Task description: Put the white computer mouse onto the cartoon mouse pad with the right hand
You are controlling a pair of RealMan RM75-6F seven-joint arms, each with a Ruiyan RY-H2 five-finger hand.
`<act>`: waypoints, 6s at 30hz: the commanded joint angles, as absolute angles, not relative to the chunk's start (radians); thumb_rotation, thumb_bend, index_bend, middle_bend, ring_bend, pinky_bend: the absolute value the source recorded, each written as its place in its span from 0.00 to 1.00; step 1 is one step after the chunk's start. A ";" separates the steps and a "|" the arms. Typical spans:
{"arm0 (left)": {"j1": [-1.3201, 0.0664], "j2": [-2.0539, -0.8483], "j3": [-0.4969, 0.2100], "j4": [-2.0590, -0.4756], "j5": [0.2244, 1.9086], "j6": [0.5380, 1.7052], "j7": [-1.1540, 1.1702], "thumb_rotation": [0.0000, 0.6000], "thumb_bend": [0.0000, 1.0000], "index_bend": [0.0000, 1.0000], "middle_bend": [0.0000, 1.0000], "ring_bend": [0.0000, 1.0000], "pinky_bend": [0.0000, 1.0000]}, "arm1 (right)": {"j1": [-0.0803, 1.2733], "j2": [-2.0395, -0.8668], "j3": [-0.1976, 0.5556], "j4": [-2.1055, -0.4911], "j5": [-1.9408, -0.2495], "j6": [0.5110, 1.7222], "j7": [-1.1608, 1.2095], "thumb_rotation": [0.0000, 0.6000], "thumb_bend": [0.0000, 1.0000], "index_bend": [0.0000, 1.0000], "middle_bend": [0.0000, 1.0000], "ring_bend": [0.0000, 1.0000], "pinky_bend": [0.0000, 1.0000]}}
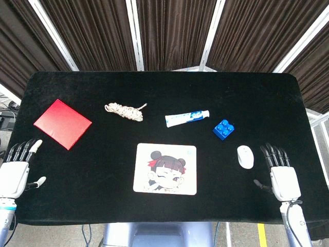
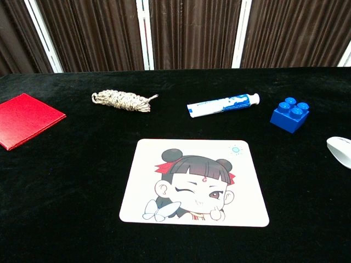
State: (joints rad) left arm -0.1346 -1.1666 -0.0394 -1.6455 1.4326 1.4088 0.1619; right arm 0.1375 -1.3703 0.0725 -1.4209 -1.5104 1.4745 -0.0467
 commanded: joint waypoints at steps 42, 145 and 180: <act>-0.135 -1.160 -0.053 -1.650 1.408 1.410 0.161 1.00 0.17 0.00 0.00 0.00 0.00 | 0.268 -1.524 0.188 -1.146 -1.313 1.254 -0.088 1.00 0.00 0.01 0.00 0.00 0.00; -0.135 -1.146 -0.049 -1.672 1.421 1.410 0.127 1.00 0.17 0.00 0.00 0.00 0.00 | 0.377 -1.729 0.199 -1.050 -1.269 1.207 -0.173 1.00 0.00 0.01 0.00 0.00 0.00; -0.139 -1.150 -0.048 -1.672 1.413 1.400 0.132 1.00 0.17 0.00 0.00 0.00 0.00 | 0.417 -1.718 0.179 -1.111 -1.274 1.164 -0.237 1.00 0.01 0.31 0.16 0.00 0.00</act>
